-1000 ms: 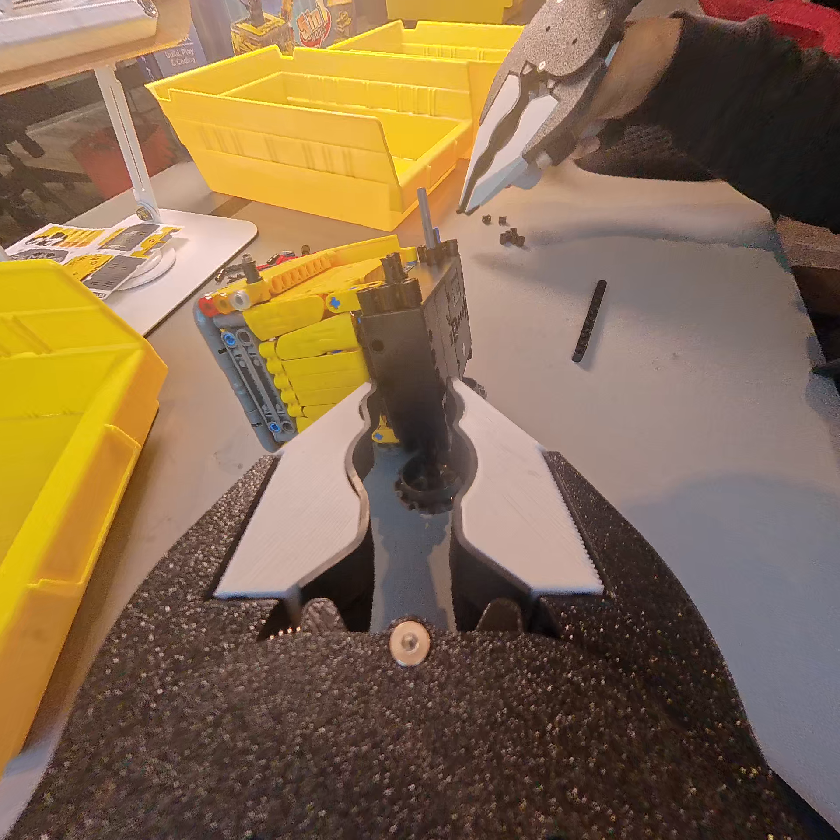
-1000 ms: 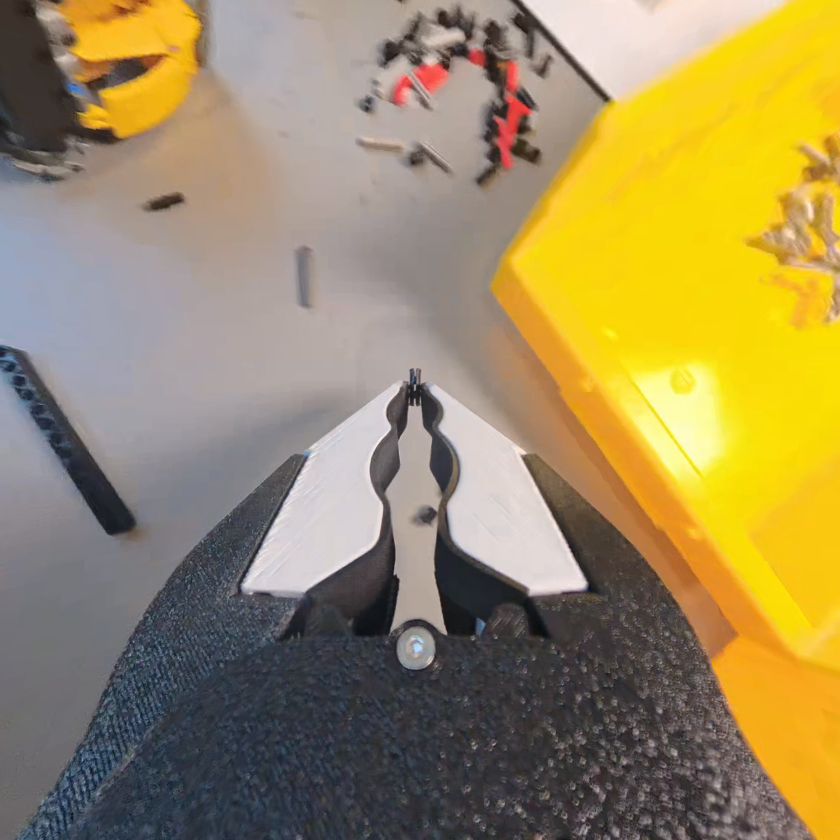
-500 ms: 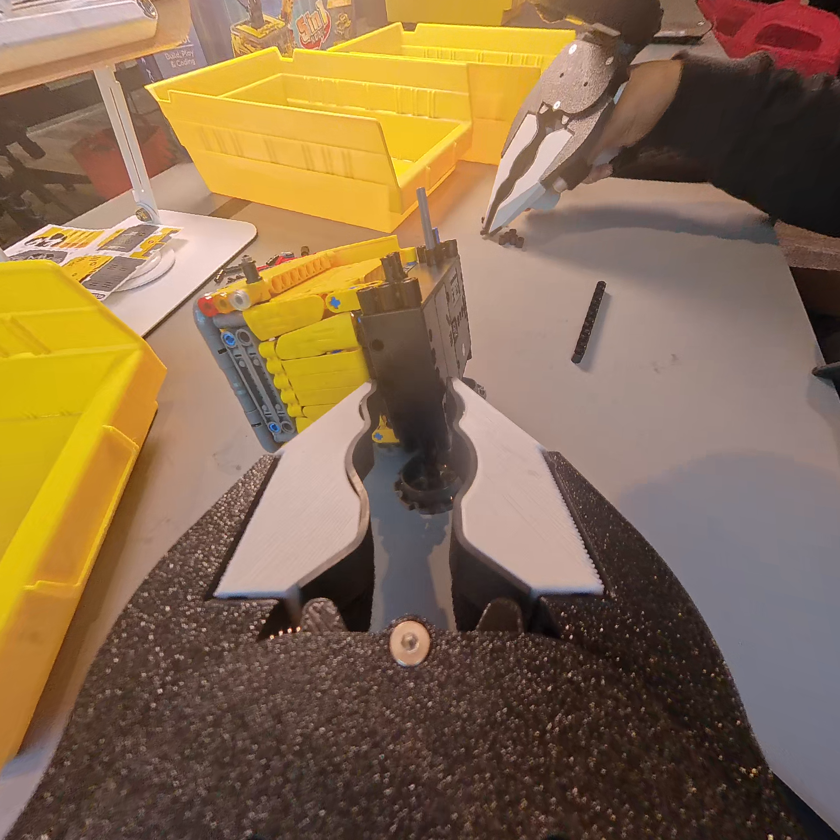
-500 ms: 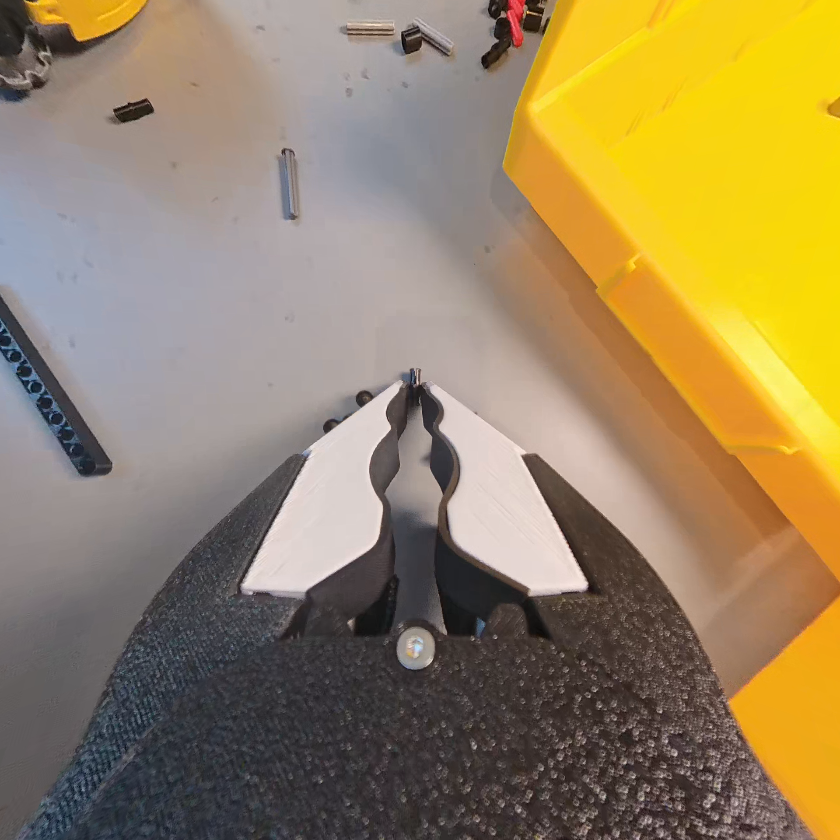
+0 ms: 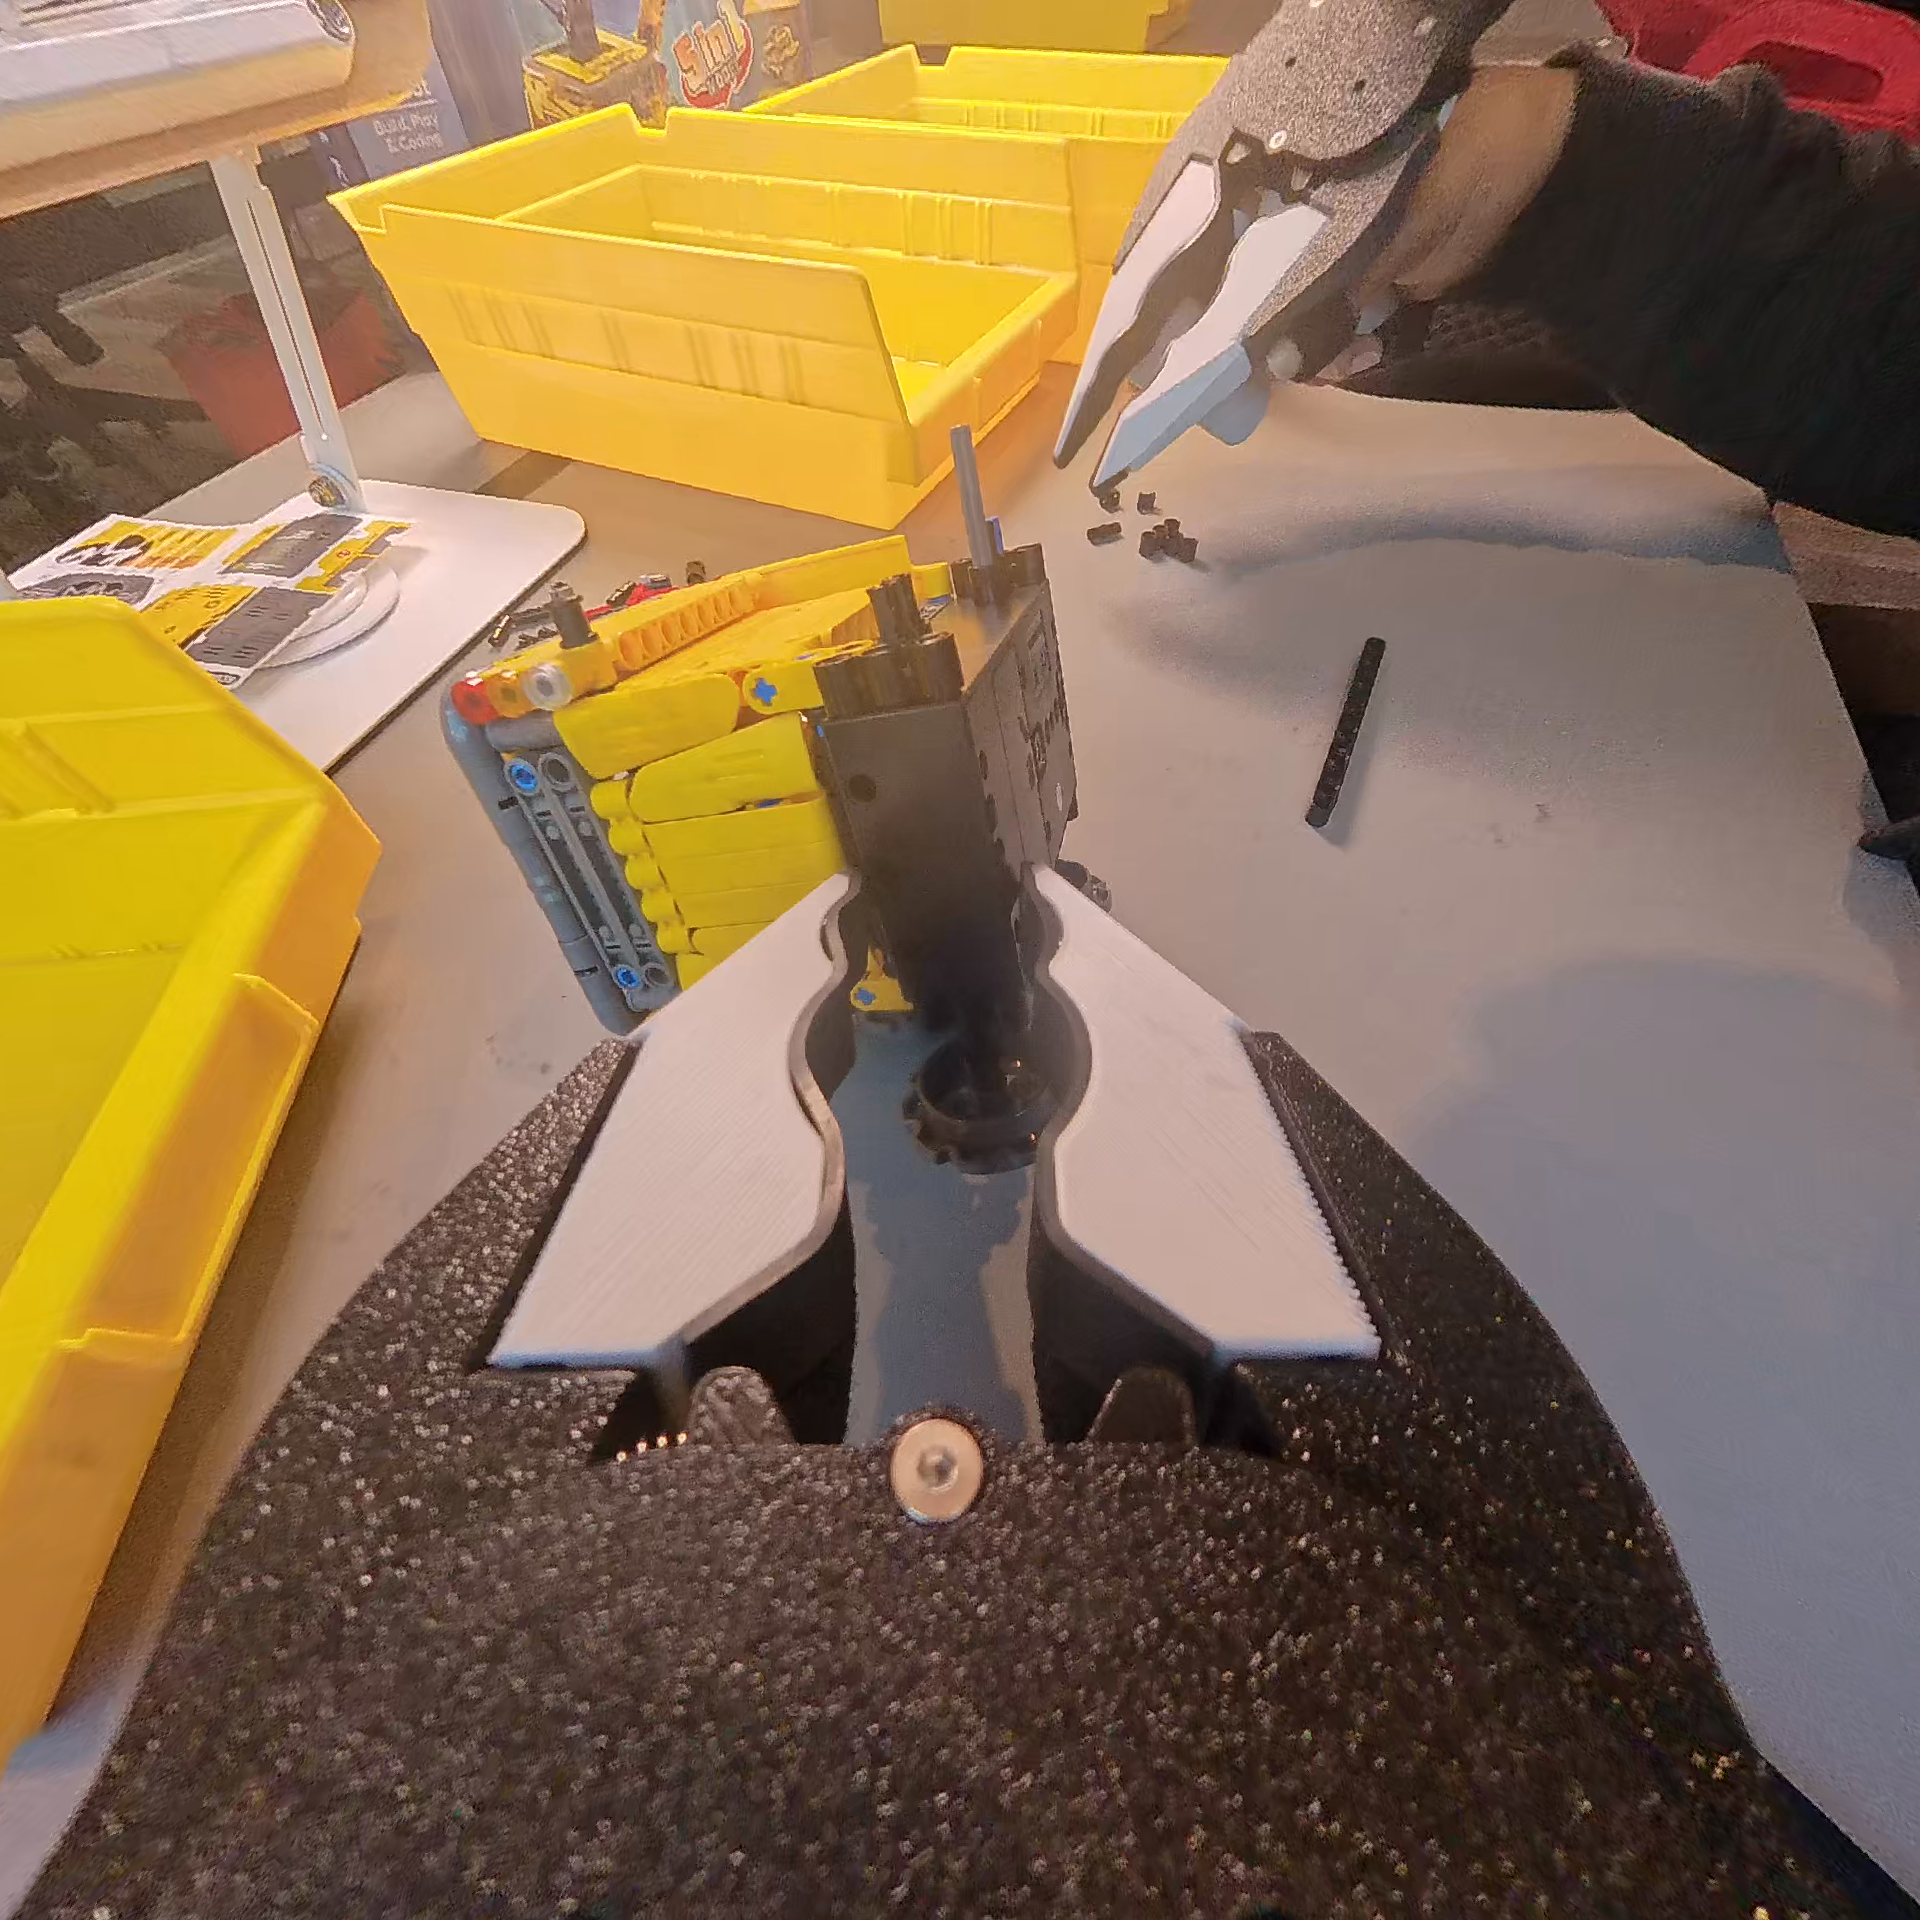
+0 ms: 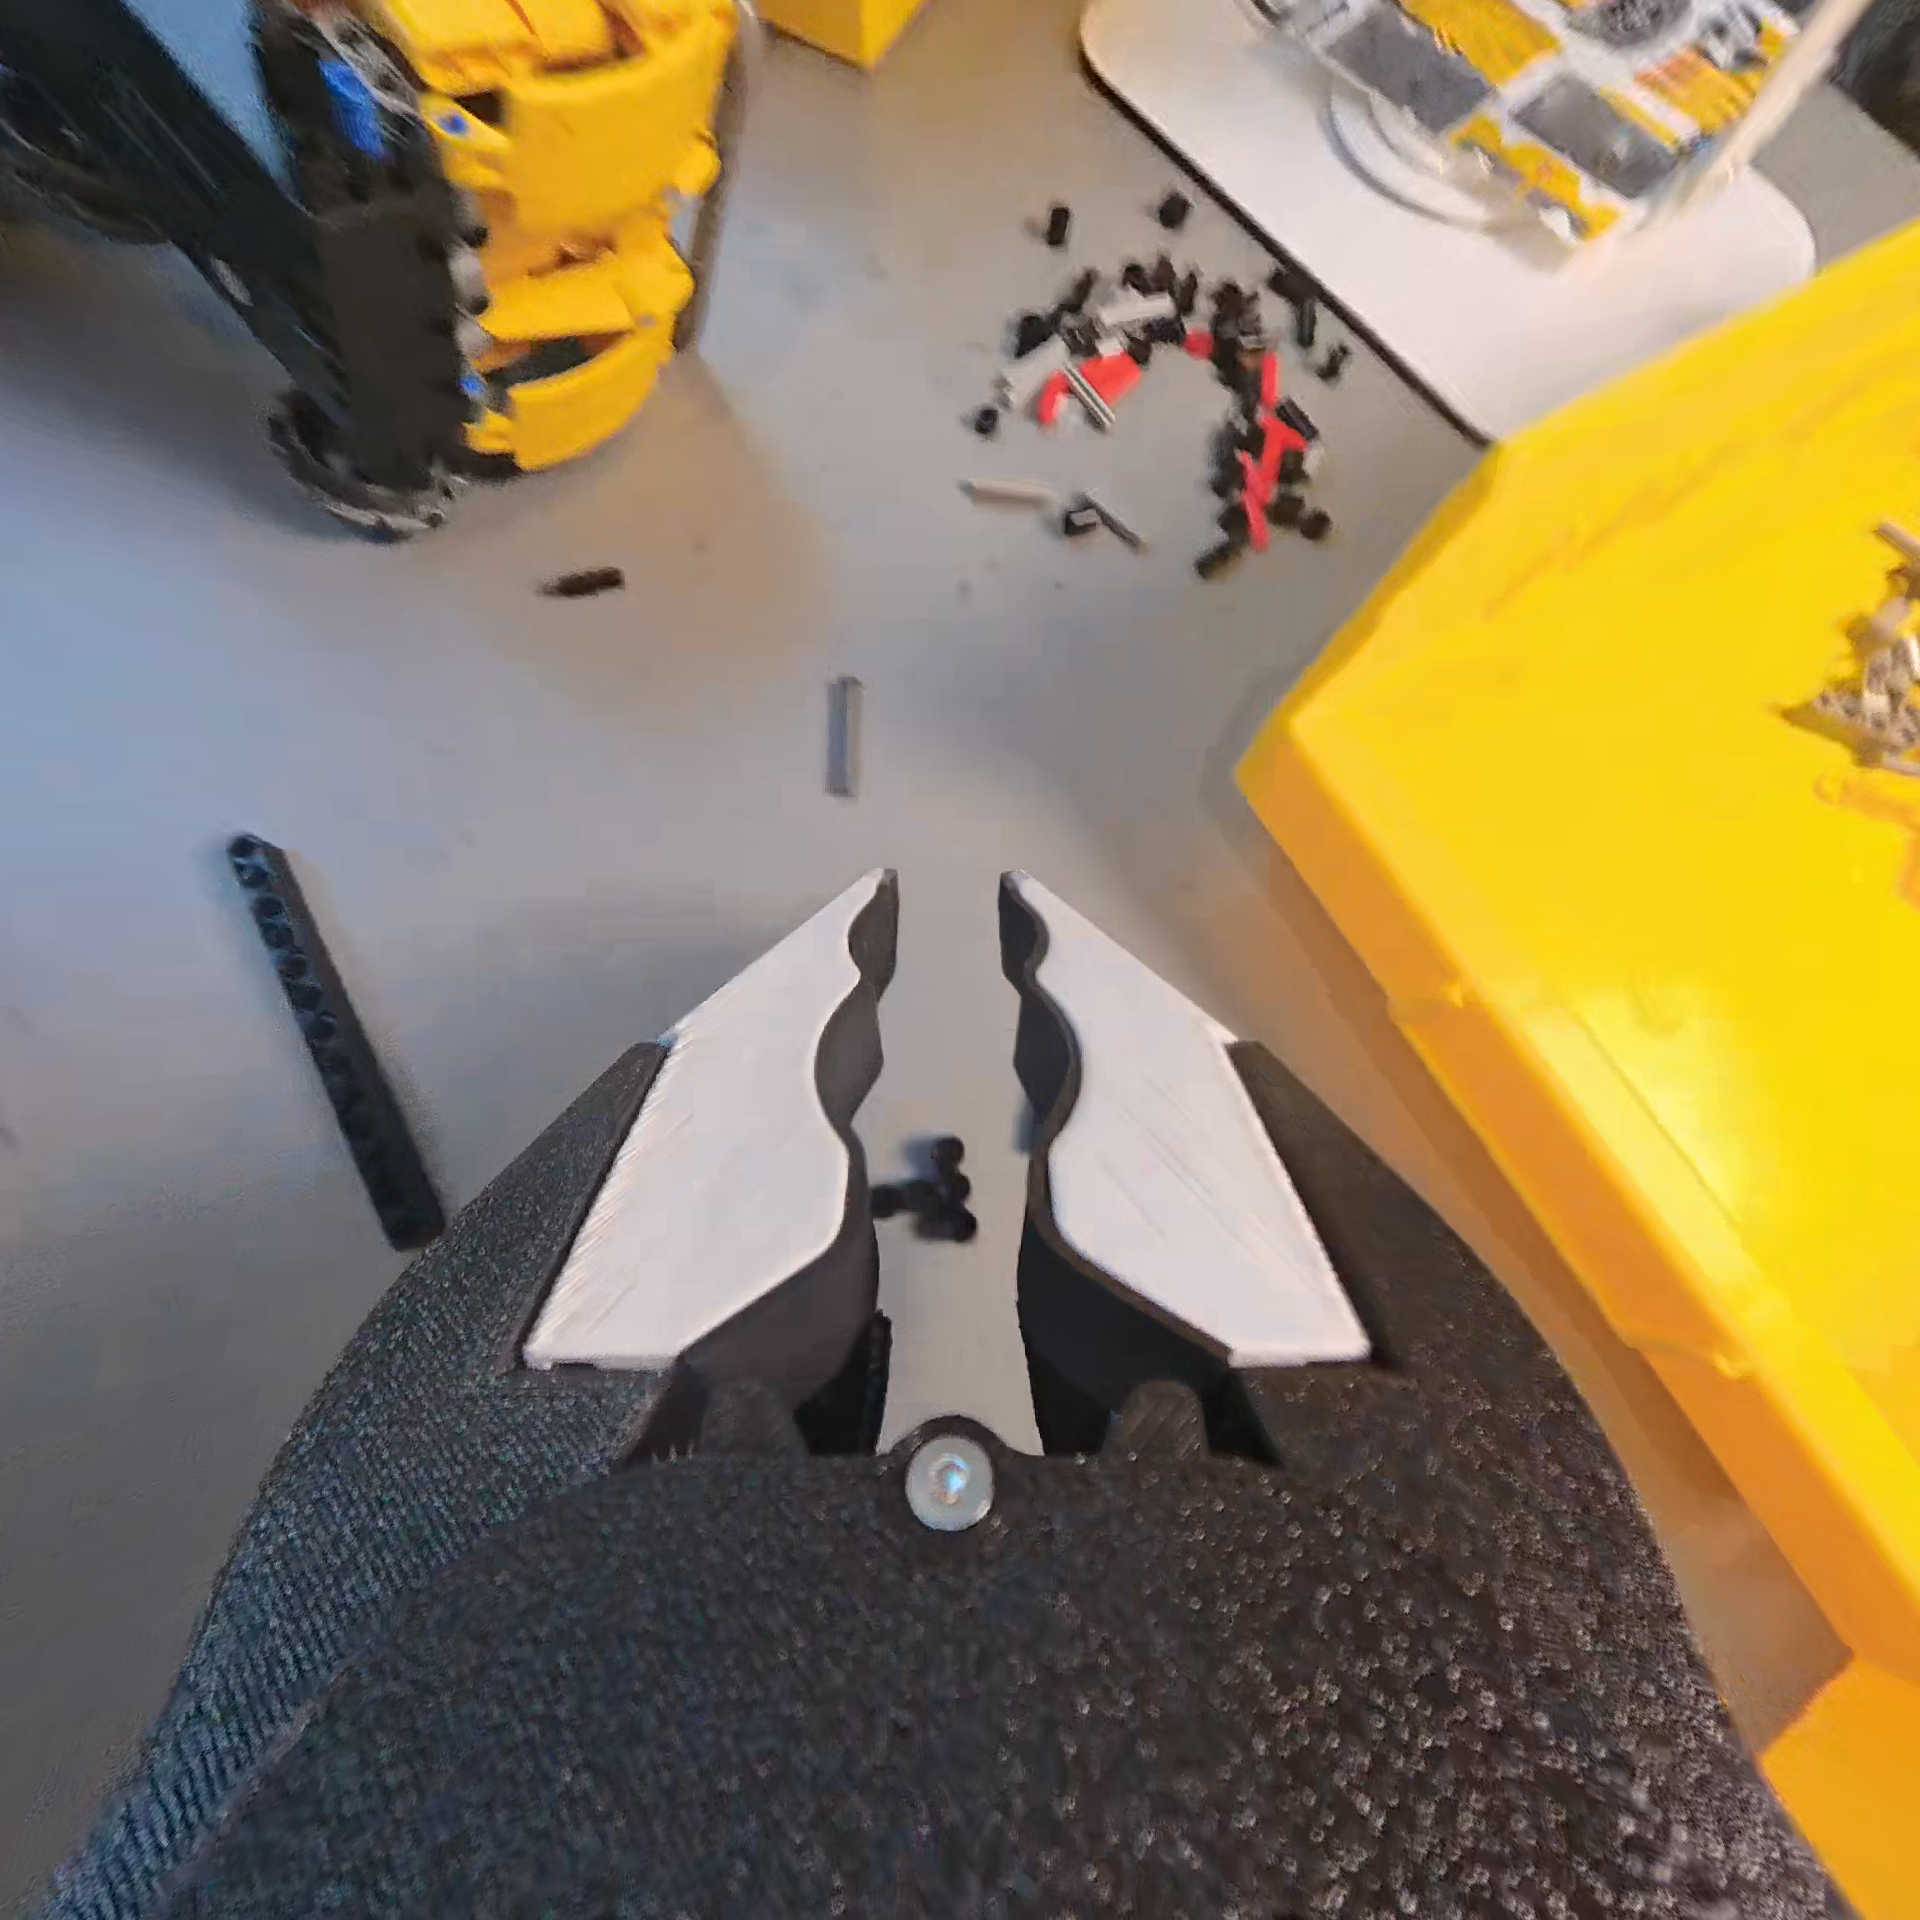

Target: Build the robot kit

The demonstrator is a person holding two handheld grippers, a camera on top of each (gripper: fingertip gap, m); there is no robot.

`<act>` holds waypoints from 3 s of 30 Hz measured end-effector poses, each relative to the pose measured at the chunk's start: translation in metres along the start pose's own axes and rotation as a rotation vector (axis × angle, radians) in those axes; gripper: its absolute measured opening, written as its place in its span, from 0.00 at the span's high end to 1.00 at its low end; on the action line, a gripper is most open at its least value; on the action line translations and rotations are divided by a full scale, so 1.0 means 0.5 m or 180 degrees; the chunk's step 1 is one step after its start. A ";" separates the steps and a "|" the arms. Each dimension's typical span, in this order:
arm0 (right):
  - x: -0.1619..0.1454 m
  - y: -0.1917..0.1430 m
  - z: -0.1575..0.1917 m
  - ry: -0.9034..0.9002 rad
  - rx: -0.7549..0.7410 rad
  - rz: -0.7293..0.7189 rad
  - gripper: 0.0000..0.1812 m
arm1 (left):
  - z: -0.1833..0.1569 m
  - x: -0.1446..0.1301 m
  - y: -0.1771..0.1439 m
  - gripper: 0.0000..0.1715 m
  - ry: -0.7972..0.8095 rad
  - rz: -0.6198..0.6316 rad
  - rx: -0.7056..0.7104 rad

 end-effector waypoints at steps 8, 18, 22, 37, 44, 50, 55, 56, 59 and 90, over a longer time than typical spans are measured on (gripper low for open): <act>0.109 0.119 0.125 -0.0469 0.0718 -0.0173 0.83 | 0.000 0.000 0.000 0.85 0.0011 0.0014 0.0006; 0.122 0.189 0.170 -0.0575 0.0857 0.0060 0.81 | 0.001 -0.001 -0.002 0.85 0.0009 0.0016 -0.0004; 0.118 0.191 0.167 -0.0557 0.0863 0.0082 0.81 | 0.001 -0.001 -0.002 0.85 0.0003 0.0013 -0.0009; 0.122 0.188 0.128 -0.0386 0.0632 0.0043 0.84 | 0.002 -0.002 -0.002 0.85 -0.0011 0.0016 -0.0013; 0.106 0.184 0.129 -0.0261 0.0869 0.0151 0.84 | 0.002 -0.002 -0.003 0.85 -0.0014 0.0019 -0.0012; 0.113 0.166 0.111 -0.0150 0.0682 -0.0012 0.84 | 0.001 -0.002 -0.002 0.85 -0.0019 0.0019 -0.0019; 0.098 0.187 0.121 -0.0252 0.0642 0.0180 0.85 | 0.001 -0.003 -0.002 0.85 -0.0016 0.0028 -0.0015; 0.097 0.190 0.122 -0.0295 0.0615 0.0202 0.87 | 0.001 -0.003 -0.002 0.85 -0.0016 0.0028 -0.0015; 0.097 0.189 0.126 -0.0402 0.0630 0.0214 0.97 | 0.001 -0.003 -0.002 0.85 -0.0017 0.0031 -0.0016; -0.091 -0.054 -0.054 0.0427 -0.0552 0.0169 0.91 | 0.004 -0.005 -0.001 0.85 -0.0054 0.0007 -0.0036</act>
Point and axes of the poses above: each gripper's, where its closed fingertips meet, y out along the fingers, x out of its top, z = x × y across the jaws, the point moved 7 cm from there along -y, back along the fingers, and after that the axes turned 8 degrees about -y, right-handed, at the moved point
